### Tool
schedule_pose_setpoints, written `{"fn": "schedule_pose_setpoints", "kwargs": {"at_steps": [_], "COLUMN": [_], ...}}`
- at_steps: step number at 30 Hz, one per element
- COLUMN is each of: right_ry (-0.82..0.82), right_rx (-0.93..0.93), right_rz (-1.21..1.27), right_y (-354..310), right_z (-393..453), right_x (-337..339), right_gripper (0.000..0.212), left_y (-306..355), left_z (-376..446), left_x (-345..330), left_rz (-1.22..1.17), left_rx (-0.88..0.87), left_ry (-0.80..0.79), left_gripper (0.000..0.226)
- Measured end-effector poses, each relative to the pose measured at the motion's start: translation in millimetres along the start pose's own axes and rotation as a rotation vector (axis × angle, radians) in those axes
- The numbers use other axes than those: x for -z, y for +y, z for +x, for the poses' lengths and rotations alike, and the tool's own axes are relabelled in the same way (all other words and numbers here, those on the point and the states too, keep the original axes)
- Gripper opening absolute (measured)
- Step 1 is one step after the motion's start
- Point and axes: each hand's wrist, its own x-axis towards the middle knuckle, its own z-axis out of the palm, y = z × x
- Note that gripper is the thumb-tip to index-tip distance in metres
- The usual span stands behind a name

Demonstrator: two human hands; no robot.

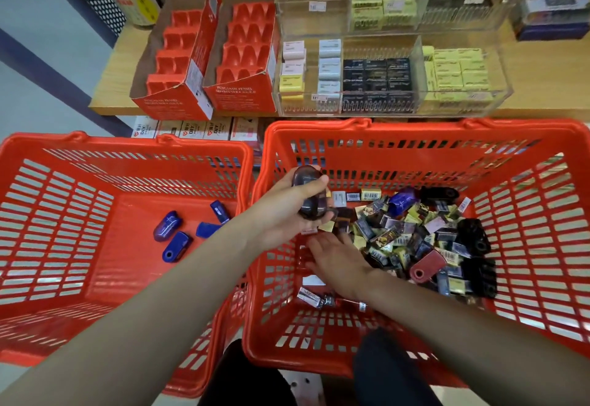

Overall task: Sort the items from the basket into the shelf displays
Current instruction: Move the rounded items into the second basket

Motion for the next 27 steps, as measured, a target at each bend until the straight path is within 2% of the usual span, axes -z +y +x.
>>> {"fn": "schedule_pose_setpoints", "kwargs": {"at_steps": [3, 6, 9, 11, 13, 15, 17, 19, 21, 23, 27], "right_ry": [-0.045, -0.033, -0.028, -0.011, 0.071, 0.189, 0.263, 0.339, 0.411, 0.442, 0.532], "right_rx": [0.014, 0.001, 0.057, 0.064, -0.01, -0.189, -0.475, -0.724, -0.812, -0.825, -0.88], "right_rz": [-0.067, -0.126, -0.081, 0.101, 0.345, 0.6, 0.884, 1.367, 1.696, 1.822, 1.779], "right_y": [-14.1, -19.9, -15.0, -10.1, -2.2, 11.6, 31.5, 48.1, 54.8, 51.1, 37.2], "right_z": [10.4, 14.1, 10.0, 0.3, -13.0, -32.0, -52.8, -71.1, -86.5, -95.3, -97.0], "right_x": [-6.8, -15.0, -11.5, -0.5, 13.2, 32.6, 56.3, 80.2, 99.4, 112.1, 117.5], "right_gripper": [0.048, 0.051, 0.072, 0.076, 0.072, 0.051, 0.03, 0.024, 0.025, 0.027, 0.028], "left_y": [0.1, -0.9, -3.1, -5.9, -7.7, -8.0, -9.2, -13.4, -21.0, -29.2, -38.8], "left_z": [-1.5, 2.0, 5.3, 5.8, 5.5, 3.3, 0.9, -1.5, -2.7, -1.7, 3.1], "left_x": [3.8, 5.7, 5.1, 4.1, 3.3, 1.3, -4.4, -16.0, -32.2, -50.4, -78.9], "left_rz": [-0.012, -0.02, -0.009, 0.01, 0.031, 0.056, 0.073, 0.091, 0.112, 0.103, 0.08], "left_rx": [0.023, 0.018, 0.008, 0.0, -0.022, -0.048, -0.066, -0.062, -0.037, -0.017, -0.069], "left_ry": [-0.037, -0.037, -0.003, 0.026, 0.049, 0.079, 0.111, 0.121, 0.117, 0.098, 0.046], "left_gripper": [0.029, 0.027, 0.021, 0.022, 0.023, 0.025, 0.028, 0.03, 0.033, 0.033, 0.023]}}
